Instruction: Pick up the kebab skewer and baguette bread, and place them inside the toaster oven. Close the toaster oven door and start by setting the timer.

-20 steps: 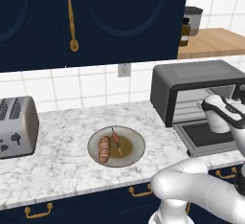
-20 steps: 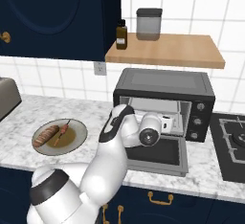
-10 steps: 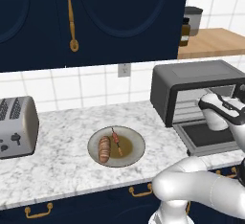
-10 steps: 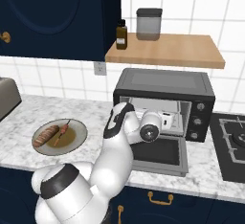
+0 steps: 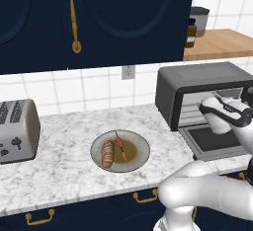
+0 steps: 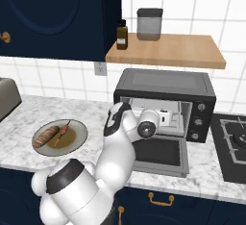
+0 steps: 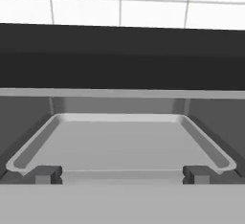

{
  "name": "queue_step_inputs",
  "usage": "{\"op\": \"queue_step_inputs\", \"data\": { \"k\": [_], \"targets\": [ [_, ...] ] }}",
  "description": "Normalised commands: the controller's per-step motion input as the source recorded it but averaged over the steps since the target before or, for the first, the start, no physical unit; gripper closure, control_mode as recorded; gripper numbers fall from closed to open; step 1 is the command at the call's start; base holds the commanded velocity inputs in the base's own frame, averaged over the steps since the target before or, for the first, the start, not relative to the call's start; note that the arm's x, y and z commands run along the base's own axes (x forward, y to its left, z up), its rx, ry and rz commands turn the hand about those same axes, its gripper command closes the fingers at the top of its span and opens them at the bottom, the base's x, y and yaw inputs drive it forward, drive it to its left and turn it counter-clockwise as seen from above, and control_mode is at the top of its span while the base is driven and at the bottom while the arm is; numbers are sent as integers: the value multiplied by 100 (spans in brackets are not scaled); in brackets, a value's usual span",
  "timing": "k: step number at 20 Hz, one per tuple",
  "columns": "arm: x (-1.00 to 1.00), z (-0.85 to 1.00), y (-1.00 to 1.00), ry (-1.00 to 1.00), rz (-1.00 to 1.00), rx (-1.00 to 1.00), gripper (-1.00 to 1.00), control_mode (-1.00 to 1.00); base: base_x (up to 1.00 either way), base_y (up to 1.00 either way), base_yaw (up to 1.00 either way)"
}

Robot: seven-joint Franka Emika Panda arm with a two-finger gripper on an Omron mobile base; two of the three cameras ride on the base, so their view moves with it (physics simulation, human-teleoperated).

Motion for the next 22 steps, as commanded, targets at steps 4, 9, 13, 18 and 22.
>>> {"op": "queue_step_inputs", "data": {
  "k": [4,9,13,18,22],
  "targets": [
    [35,0,-1,0,0,3,-100,-100,0,0,0],
    [29,-2,0,0,0,0,-100,-100,0,0,0],
    [8,-20,-2,0,0,1,-100,-100,0,0,0],
    [25,0,0,0,0,0,-100,-100,0,0,0],
    [12,-8,0,9,0,0,-100,-100,0,0,0]
  ]
}}
